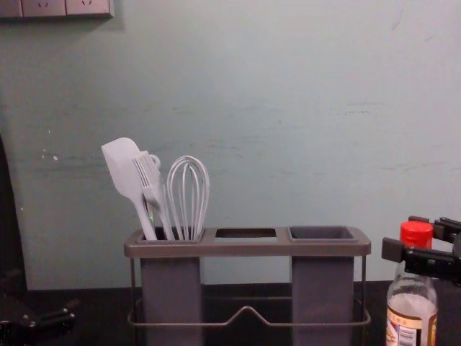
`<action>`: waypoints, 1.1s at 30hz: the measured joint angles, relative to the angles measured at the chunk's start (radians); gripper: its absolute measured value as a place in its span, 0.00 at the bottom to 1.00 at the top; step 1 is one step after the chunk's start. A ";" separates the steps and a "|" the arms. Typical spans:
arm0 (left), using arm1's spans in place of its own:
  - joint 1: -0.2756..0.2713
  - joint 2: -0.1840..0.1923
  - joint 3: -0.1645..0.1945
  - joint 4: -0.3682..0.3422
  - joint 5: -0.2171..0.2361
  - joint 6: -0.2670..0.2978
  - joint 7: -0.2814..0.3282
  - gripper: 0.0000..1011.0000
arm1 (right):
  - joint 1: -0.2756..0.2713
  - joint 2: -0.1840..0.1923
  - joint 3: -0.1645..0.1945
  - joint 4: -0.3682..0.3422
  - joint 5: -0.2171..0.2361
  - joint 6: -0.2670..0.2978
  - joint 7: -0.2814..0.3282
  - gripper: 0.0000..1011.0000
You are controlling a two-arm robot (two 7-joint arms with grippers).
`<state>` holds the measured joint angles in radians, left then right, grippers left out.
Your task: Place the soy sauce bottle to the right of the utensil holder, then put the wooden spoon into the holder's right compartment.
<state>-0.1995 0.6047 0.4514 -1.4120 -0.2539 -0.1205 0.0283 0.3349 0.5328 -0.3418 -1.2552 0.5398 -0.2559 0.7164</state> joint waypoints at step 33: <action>0.000 0.000 0.000 0.000 0.000 0.000 0.000 0.99 | -0.050 0.027 0.053 -0.113 -0.007 -0.018 -0.039 0.99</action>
<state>-0.1995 0.6047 0.4514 -1.4120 -0.2539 -0.1205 0.0283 0.2850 0.5596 -0.2890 -1.3679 0.5330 -0.2743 0.6776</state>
